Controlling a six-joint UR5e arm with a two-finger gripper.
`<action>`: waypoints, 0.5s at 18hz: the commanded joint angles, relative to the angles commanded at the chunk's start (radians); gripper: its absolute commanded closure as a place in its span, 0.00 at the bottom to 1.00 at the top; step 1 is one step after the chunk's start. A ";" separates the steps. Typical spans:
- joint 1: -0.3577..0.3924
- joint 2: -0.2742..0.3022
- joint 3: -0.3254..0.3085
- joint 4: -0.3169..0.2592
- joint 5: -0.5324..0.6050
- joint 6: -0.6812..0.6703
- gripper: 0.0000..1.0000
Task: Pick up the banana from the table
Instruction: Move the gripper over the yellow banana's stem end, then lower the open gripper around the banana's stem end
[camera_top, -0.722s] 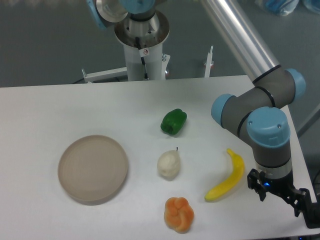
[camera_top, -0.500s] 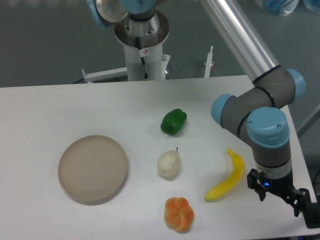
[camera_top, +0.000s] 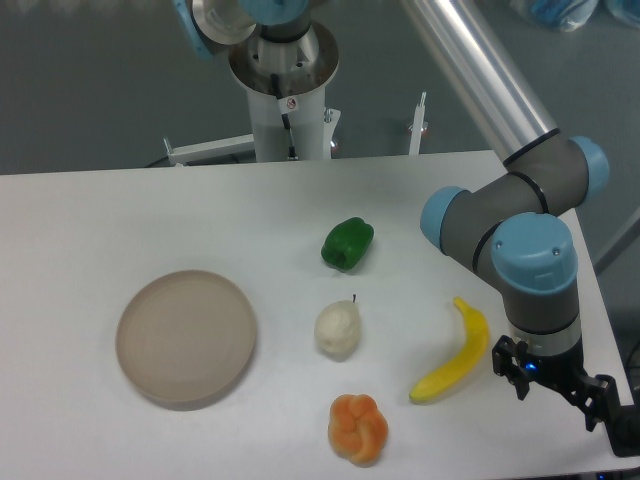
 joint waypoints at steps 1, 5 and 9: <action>0.000 0.003 -0.011 0.002 -0.005 0.000 0.00; 0.005 0.028 -0.047 -0.029 -0.003 0.009 0.00; 0.034 0.083 -0.120 -0.150 -0.047 0.011 0.00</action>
